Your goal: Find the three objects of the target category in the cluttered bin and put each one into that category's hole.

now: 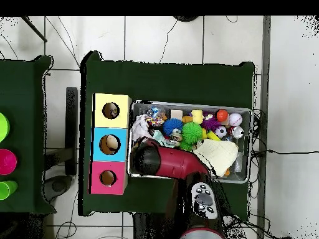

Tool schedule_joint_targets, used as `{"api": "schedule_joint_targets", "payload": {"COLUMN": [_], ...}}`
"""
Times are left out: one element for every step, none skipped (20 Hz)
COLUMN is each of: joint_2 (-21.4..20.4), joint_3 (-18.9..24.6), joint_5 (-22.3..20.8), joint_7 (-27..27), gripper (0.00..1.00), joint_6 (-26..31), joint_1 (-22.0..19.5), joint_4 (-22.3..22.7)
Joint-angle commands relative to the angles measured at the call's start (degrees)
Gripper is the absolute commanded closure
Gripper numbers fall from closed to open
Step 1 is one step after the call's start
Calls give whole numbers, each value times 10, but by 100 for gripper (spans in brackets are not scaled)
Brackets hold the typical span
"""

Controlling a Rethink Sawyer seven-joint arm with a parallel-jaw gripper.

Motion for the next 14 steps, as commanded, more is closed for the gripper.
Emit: {"api": "schedule_joint_targets", "payload": {"joint_2": [62, 65, 67, 68, 67, 66, 65, 62, 59, 56, 55, 53, 52, 52], "joint_3": [-23, -24, -28, -31, -36, -38, -40, -40, -42, -42, -45, -48, -48, -50], "joint_5": [81, 90, 98, 106, 114, 121, 128, 134, 141, 148, 153, 158, 164, 169], "joint_7": [172, 173, 173, 175, 176, 177, 178, 178, 176, 176, 173, 169, 168, 167], "gripper": [0, 0, 0, 0, 0, 0, 0, 0, 0, 0, 0, 0, 0, 0], "joint_6": [-54, -53, -48, -50, -43, -42, -40, -35, -31, -28, -20, -15, -12, -11], "joint_1": [12, 14, 16, 20, 24, 28, 33, 34, 37, 39, 39, 42, 43, 45], "joint_4": [-49, -49, -54, -55, -57, -58, -59, -58, -60, -60, -65, -68, -68, -69]}}
